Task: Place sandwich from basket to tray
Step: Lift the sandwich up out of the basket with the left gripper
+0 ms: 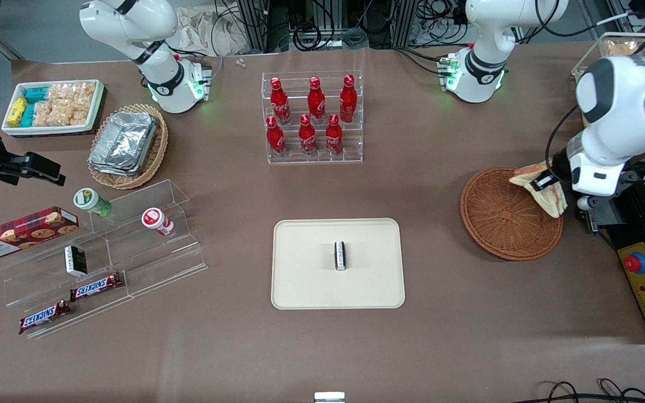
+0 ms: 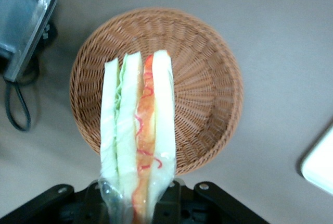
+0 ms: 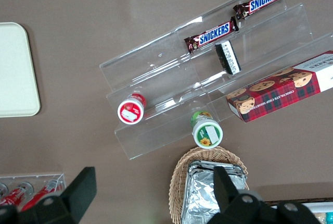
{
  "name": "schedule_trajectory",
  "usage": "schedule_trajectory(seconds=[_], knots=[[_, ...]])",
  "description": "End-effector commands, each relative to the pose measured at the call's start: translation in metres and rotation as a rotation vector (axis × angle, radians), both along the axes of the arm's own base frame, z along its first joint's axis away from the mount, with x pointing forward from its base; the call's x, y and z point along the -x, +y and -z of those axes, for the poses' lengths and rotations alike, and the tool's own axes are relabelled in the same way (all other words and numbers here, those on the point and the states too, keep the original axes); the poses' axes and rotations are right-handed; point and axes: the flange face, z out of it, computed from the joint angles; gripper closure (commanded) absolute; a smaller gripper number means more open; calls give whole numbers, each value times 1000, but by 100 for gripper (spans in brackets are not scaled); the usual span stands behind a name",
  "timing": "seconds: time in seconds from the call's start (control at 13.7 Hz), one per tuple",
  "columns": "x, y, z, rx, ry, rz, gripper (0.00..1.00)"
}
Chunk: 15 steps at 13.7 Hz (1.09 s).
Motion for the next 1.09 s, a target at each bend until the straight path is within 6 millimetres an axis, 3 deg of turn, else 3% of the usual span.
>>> schedule_trajectory(seconds=[0.0, 0.22, 0.36, 0.73, 1.02], knots=[[-11, -23, -37, 12, -11, 289, 100], [-19, -39, -63, 18, -26, 400, 100], [-21, -51, -71, 36, -27, 598, 100], [-20, -80, -79, 35, -23, 629, 100], [-16, -142, -88, 63, -7, 659, 100]])
